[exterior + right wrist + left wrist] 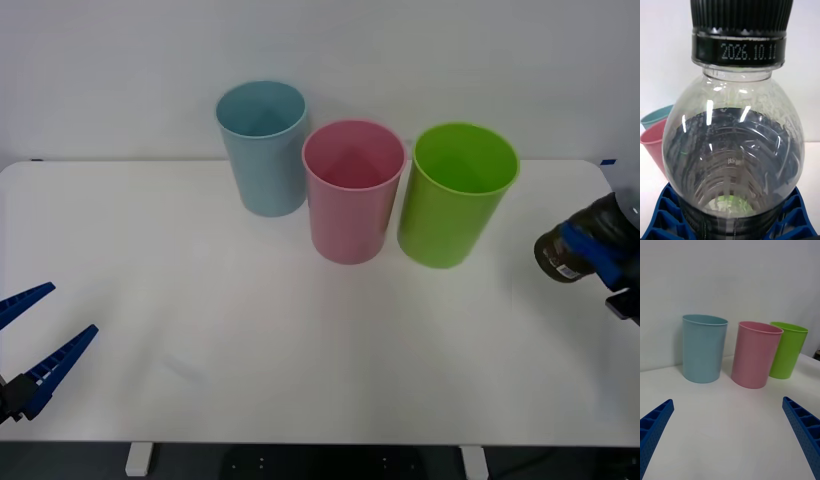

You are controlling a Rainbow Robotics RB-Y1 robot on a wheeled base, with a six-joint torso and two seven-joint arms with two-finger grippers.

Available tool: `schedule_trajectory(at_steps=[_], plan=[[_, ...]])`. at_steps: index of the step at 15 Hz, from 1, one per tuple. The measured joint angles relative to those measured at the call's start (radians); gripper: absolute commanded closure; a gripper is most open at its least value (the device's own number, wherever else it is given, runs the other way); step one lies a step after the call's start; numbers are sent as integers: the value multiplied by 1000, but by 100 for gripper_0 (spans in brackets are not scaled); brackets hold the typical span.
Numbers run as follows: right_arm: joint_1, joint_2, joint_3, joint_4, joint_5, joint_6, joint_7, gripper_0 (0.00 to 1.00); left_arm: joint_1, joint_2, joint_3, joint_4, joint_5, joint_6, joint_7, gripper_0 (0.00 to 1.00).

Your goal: Grasp the object on the table and drop it into the matching bin: aluminum can to the light blue bin, PET bottle to the pink bin.

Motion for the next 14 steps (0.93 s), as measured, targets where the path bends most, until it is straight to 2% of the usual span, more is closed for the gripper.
schedule_trajectory(at_steps=[3, 6, 10, 14], plan=[[-4, -31, -3, -74, -22, -13, -85, 100, 0, 0, 0, 0, 0, 0, 0, 0], [-49, -60, 8, -107, -26, -29, -104, 100, 0, 0, 0, 0, 0, 0, 0, 0], [-162, -115, 67, -96, -27, -36, -110, 100, 0, 0, 0, 0, 0, 0, 0, 0], [-304, -184, 153, -18, -26, -44, -99, 100, 0, 0, 0, 0, 0, 0, 0, 0]])
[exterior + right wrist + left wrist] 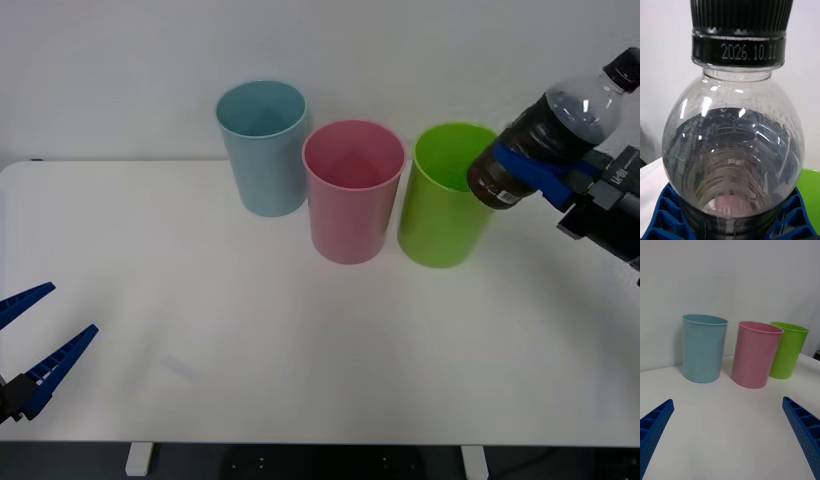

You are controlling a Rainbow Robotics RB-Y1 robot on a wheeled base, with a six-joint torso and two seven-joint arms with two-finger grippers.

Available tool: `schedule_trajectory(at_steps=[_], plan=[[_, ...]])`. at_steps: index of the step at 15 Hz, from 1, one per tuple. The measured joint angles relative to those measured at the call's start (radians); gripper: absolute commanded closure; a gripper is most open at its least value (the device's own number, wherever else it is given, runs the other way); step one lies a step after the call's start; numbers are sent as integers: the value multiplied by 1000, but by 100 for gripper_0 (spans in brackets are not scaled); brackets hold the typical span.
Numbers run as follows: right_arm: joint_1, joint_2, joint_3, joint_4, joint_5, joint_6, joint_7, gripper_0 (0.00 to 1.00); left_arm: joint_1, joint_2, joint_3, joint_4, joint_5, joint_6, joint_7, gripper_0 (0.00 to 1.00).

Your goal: Grasp the object on the table and drop it into the matching bin: aluminum can to the light blue bin, PET bottle to the pink bin.

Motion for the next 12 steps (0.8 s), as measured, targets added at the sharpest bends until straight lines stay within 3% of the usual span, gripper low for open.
schedule_trajectory(at_steps=[6, 12], plan=[[-240, -23, 121, 193, 34, -15, 37, 100, 0, 0, 0, 0, 0, 0, 0, 0], [-496, 5, 241, 463, 72, -80, 105, 100, 0, 0, 0, 0, 0, 0, 0, 0]])
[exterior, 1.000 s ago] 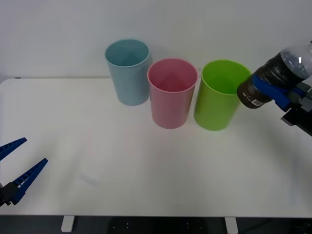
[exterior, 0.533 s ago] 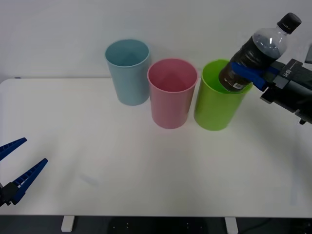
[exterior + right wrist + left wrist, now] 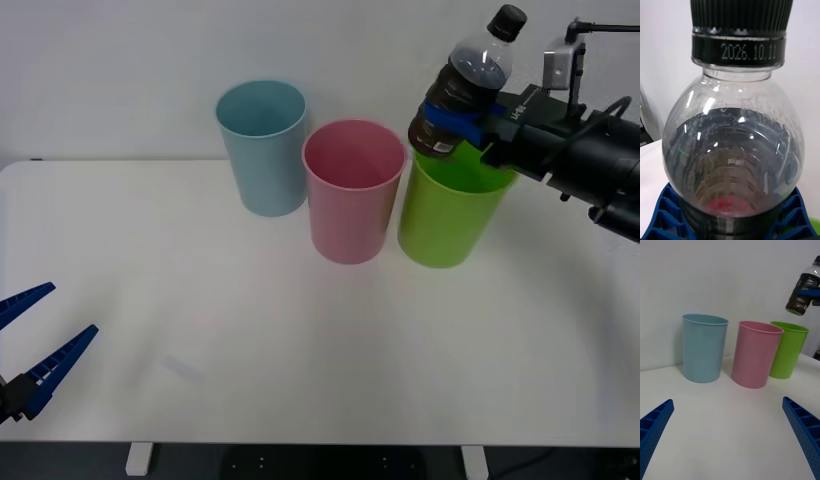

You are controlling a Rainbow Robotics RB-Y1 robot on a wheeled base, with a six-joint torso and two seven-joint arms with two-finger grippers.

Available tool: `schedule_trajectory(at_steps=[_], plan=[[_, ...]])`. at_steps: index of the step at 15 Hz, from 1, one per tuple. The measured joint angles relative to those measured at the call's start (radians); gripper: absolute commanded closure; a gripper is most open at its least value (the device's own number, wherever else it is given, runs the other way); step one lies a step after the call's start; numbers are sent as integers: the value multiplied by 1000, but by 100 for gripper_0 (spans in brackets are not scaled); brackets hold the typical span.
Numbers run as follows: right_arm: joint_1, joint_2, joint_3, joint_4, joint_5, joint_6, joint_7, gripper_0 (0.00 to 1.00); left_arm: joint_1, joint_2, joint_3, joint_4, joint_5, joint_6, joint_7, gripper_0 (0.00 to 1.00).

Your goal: Grasp the object on the table and drop it into the matching bin: aluminum can to the light blue bin, PET bottle to the pink bin.

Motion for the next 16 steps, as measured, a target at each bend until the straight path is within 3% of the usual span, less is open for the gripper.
schedule_trajectory(at_steps=[10, 16], plan=[[-241, 136, 108, 265, 80, 0, 38, 100, 0, 0, 0, 0, 0, 0, 0, 0], [-276, 193, 125, 304, 119, 13, 58, 100, 0, 0, 0, 0, 0, 0, 0, 0]])
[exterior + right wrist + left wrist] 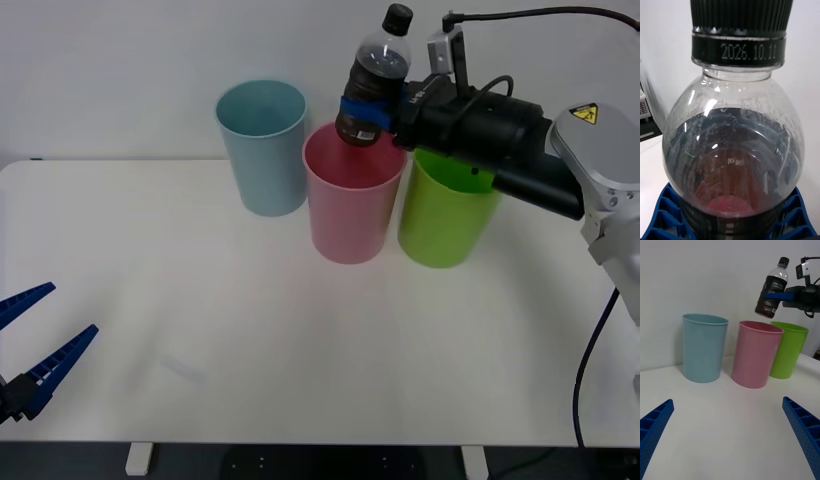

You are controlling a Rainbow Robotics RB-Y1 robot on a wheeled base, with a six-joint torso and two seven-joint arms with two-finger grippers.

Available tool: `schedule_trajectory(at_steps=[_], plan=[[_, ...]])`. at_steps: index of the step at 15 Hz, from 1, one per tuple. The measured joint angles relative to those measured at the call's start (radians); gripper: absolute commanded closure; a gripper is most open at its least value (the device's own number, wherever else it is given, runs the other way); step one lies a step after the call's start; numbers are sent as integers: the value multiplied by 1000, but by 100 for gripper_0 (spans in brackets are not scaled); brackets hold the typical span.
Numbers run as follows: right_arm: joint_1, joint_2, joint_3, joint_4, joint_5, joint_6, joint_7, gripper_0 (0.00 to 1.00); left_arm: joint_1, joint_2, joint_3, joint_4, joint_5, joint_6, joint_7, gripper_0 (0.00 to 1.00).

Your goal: Grasp the object on the table and drop it into the matching bin: aluminum can to the light blue bin, PET bottle to the pink bin.

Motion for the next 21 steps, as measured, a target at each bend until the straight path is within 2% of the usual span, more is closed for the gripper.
schedule_trajectory(at_steps=[3, 4, 5, 6, 17, 21], plan=[[0, 4, 0, 0, 1, 2, 14, 100, 0, 0, 0, 0, 0, 0, 0, 0], [0, 4, -1, 0, 1, 2, 20, 71, 0, 0, 0, 0, 0, 0, 0, 0], [0, 4, -3, 0, 1, 2, 26, 11, 0, 0, 0, 0, 0, 0, 0, 0], [0, 4, -4, 0, 1, 5, 32, 0, 0, 0, 0, 0, 0, 0, 0, 0], [13, 3, -20, -1, 5, -1, 60, 0, 0, 0, 0, 0, 0, 0, 0, 0], [75, -10, -48, -77, 5, -7, 69, 0, 0, 0, 0, 0, 0, 0, 0, 0]])
